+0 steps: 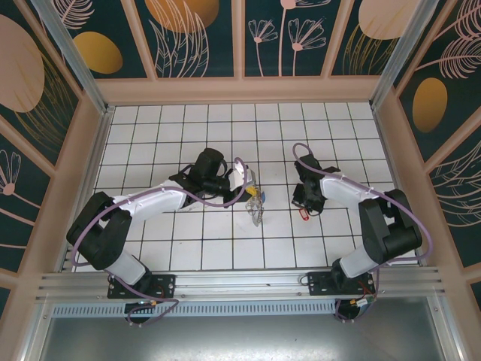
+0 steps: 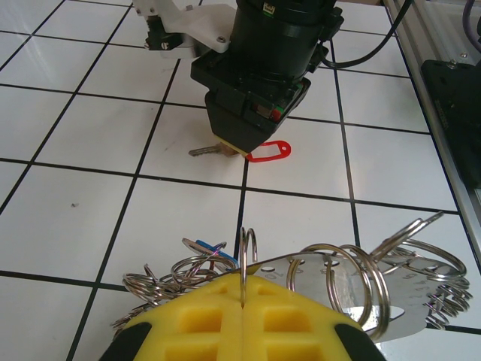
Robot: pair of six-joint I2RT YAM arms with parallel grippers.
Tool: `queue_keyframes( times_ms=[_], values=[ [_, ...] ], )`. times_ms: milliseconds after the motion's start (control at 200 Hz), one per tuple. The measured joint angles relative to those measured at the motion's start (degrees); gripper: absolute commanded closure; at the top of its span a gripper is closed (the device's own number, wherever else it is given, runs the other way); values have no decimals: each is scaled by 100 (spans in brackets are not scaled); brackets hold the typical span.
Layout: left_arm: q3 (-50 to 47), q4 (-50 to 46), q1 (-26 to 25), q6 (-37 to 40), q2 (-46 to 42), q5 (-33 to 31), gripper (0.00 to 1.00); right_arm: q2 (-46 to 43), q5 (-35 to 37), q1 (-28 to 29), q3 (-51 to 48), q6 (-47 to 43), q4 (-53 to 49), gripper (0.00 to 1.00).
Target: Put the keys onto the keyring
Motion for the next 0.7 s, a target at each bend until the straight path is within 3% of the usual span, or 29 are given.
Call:
queue_keyframes(
  times_ms=[495, 701],
  values=[
    [0, 0, 0, 0, 0, 2, 100, -94, 87, 17, 11, -114, 13, 97],
    [0, 9, 0, -44, 4, 4, 100, -1434, -251, 122, -345, -981, 931, 100]
  ],
)
